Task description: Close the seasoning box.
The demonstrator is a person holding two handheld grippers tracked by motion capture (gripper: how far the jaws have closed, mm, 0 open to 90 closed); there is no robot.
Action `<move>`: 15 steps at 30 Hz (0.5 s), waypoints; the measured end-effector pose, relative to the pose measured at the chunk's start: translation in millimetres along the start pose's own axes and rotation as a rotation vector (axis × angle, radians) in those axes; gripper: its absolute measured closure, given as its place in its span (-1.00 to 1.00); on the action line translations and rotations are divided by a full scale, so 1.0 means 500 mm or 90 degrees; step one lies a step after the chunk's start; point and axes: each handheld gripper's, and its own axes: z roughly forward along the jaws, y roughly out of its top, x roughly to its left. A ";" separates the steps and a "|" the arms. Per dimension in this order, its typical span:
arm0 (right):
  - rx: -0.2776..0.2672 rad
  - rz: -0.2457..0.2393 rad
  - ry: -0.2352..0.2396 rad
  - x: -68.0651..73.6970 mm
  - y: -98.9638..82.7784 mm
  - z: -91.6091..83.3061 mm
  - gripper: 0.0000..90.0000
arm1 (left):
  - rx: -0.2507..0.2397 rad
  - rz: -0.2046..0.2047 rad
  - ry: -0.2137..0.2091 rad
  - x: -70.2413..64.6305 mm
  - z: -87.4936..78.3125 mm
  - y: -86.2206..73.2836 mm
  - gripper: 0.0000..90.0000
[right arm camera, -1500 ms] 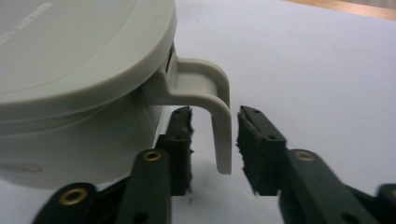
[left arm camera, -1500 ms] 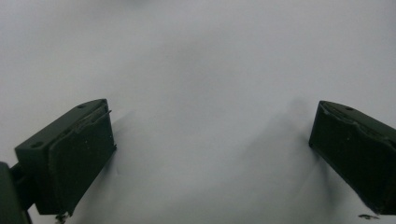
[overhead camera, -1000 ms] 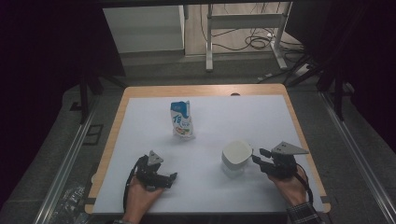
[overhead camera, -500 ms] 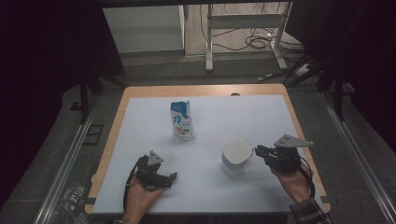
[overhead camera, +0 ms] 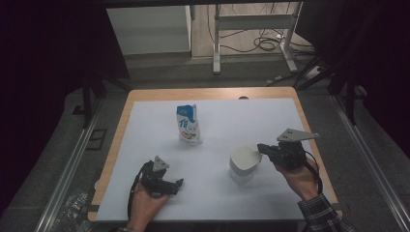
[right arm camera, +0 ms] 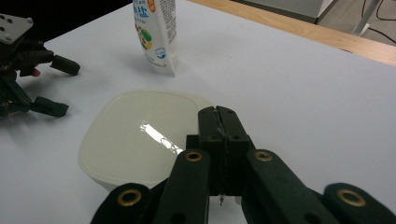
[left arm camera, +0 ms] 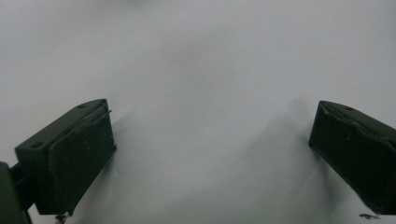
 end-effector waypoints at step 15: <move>-0.001 -0.020 0.014 -0.001 0.003 0.018 0.98 | 0.000 0.000 0.000 0.000 0.000 0.000 -0.99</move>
